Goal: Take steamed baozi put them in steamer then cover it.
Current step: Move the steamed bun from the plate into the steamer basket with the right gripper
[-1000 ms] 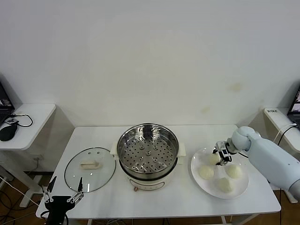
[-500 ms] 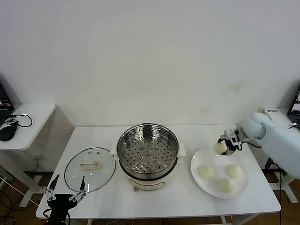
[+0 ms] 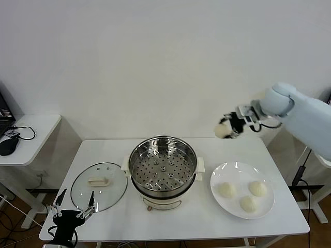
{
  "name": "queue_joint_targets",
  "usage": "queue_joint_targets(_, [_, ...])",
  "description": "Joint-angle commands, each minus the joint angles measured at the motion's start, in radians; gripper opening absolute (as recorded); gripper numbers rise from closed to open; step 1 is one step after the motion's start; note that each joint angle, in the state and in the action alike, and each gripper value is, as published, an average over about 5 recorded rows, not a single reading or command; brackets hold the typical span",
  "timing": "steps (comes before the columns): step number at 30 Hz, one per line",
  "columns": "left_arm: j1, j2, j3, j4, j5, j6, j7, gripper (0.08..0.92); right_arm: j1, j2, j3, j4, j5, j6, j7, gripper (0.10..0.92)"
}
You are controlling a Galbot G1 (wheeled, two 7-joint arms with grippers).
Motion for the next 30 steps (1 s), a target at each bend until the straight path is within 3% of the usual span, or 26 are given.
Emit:
queue_joint_targets(1, [-0.003,0.006,-0.006,0.004,-0.003,0.001,0.001,0.823,0.17,0.327,-0.222,-0.016,0.084,0.113,0.084,0.628])
queue_joint_targets(10, [0.001,0.003,-0.028,-0.002,0.001,-0.001,0.002,0.823,0.062,0.474,-0.305,-0.088,-0.124,0.302,0.124,0.628])
queue_joint_targets(21, [0.0,-0.017,-0.039,-0.005,0.001,-0.001,0.002,0.823,-0.023,0.53,-0.314,-0.19,-0.379,0.45,0.151,0.628])
queue_joint_targets(30, [-0.003,-0.019,-0.046,-0.01,0.0,-0.001,0.002,0.823,-0.057,0.541,-0.286,-0.258,-0.484,0.499,0.184,0.636])
